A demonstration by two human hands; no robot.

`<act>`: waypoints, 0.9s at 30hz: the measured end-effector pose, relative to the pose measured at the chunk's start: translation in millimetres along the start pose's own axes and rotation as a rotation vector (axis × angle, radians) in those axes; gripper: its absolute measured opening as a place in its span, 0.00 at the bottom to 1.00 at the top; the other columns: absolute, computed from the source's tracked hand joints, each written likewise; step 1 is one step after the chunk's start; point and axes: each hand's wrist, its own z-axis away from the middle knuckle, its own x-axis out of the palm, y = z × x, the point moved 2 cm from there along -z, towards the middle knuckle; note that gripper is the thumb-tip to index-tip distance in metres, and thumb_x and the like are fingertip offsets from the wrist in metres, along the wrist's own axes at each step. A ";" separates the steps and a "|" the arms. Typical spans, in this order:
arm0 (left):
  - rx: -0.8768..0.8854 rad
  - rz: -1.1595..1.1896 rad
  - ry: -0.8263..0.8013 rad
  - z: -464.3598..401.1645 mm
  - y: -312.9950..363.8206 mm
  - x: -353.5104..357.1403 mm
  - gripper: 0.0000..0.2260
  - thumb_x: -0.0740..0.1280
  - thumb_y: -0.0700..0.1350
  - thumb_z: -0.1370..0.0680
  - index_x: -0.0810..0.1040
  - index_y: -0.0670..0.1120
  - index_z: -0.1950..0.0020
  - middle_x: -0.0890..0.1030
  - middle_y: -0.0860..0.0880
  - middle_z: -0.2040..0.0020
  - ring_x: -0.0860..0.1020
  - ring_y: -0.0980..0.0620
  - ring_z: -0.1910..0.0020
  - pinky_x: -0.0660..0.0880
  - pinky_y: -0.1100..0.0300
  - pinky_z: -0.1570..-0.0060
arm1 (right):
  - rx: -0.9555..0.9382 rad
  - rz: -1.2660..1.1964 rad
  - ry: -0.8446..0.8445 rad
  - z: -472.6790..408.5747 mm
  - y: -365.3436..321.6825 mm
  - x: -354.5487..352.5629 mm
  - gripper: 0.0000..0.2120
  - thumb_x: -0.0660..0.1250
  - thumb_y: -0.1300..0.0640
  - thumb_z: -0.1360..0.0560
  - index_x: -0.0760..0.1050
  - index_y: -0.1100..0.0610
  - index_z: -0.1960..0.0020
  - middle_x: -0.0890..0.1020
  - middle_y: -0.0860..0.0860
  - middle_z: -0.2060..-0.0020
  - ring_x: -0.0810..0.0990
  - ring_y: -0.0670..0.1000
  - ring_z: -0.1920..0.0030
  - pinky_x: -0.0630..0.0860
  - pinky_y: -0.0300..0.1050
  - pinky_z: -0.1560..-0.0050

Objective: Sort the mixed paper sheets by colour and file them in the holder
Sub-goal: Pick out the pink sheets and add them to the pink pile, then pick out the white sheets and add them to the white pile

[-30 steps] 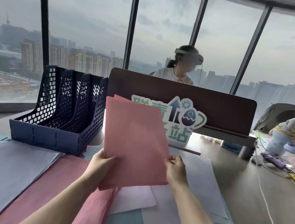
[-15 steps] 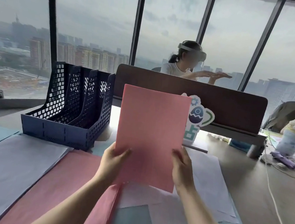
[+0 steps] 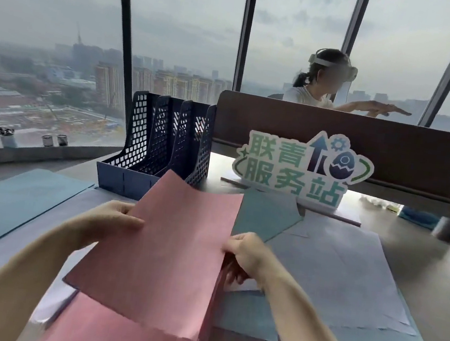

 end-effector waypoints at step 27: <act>0.443 -0.942 0.089 -30.7 41.6 179.0 0.18 0.69 0.56 0.27 0.75 0.53 0.39 0.76 0.50 0.42 0.74 0.47 0.41 0.74 0.55 0.45 | 0.395 0.836 0.332 -23.4 47.9 -72.0 0.23 0.74 0.37 0.35 0.73 0.55 0.55 0.80 0.51 0.56 0.79 0.54 0.55 0.71 0.42 0.57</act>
